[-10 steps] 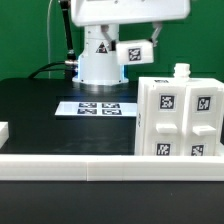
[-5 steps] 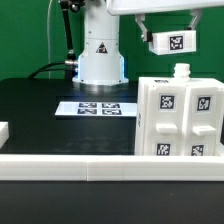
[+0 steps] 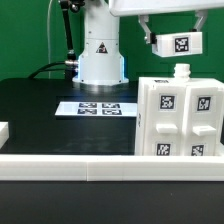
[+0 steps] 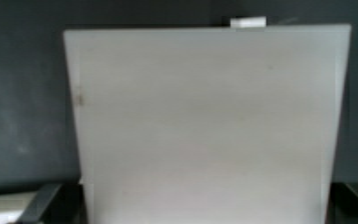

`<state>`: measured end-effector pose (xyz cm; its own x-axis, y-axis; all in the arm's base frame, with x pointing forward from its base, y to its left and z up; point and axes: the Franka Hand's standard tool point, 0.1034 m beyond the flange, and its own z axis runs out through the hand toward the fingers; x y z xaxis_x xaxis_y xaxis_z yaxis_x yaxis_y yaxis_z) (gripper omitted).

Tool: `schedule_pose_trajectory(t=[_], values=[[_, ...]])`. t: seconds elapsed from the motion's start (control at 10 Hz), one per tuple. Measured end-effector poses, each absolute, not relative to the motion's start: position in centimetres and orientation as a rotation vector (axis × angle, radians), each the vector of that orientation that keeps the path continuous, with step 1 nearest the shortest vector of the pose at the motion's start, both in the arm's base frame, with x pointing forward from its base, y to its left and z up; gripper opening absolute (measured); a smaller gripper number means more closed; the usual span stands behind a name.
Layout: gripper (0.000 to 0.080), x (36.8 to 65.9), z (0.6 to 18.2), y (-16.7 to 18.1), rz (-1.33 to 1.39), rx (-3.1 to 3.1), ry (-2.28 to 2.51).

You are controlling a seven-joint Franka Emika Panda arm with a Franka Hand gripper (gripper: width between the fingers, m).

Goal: Assemble cabinet

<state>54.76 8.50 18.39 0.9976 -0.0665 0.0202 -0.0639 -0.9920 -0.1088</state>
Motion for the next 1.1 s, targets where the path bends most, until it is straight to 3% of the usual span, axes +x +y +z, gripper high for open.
schedule_pose_trajectory(t=[0.2,0.6,1.1], values=[[0.0563,56.5,17.8,8.0,-0.050,-3.039,-0.002],[0.0563,56.5,17.6,8.1,-0.045,-3.041,0.001],[0.0563,59.0,17.3,8.0,-0.075,-3.044,-0.018]])
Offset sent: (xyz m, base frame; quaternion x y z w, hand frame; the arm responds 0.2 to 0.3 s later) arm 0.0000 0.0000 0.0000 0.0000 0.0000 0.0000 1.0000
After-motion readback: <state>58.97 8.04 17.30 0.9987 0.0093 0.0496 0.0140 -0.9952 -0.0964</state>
